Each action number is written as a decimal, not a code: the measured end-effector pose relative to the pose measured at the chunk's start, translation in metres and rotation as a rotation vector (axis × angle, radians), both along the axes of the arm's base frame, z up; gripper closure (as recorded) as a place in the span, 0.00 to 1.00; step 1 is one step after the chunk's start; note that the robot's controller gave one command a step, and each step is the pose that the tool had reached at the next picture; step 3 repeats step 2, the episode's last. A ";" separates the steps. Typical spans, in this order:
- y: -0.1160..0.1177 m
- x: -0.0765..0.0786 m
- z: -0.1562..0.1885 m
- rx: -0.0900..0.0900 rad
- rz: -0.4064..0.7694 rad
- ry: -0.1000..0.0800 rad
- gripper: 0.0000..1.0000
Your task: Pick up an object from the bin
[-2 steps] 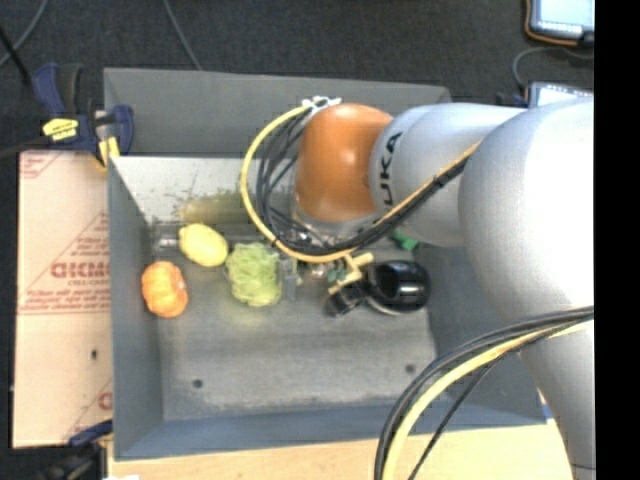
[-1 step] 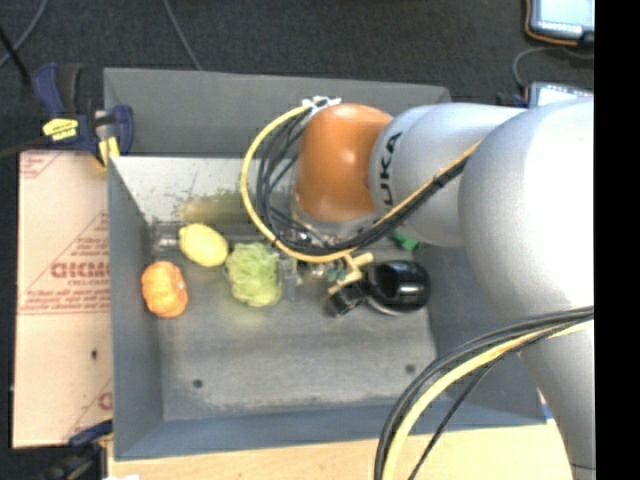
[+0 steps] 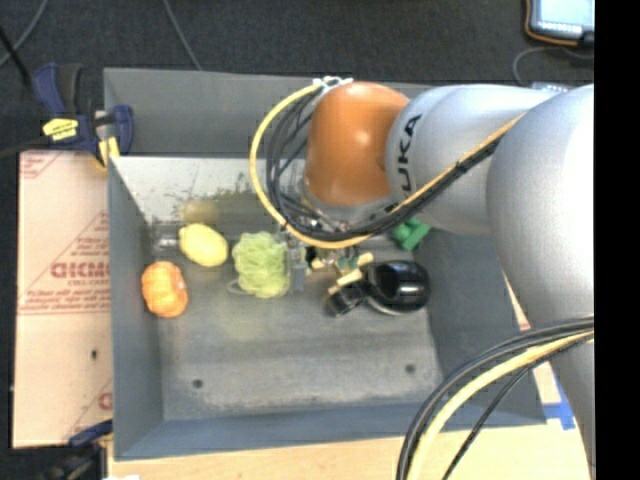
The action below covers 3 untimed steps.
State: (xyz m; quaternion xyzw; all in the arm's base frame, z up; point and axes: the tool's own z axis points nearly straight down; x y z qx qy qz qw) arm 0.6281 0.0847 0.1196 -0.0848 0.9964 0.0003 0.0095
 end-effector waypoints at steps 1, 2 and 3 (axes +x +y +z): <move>0.000 0.004 0.054 0.001 -0.003 -0.011 1.00; -0.010 -0.001 0.082 0.001 -0.020 -0.005 1.00; -0.010 -0.001 0.082 0.001 -0.020 -0.005 1.00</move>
Offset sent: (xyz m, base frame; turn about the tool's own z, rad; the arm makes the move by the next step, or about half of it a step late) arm -0.0036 -0.0122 0.0871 0.0234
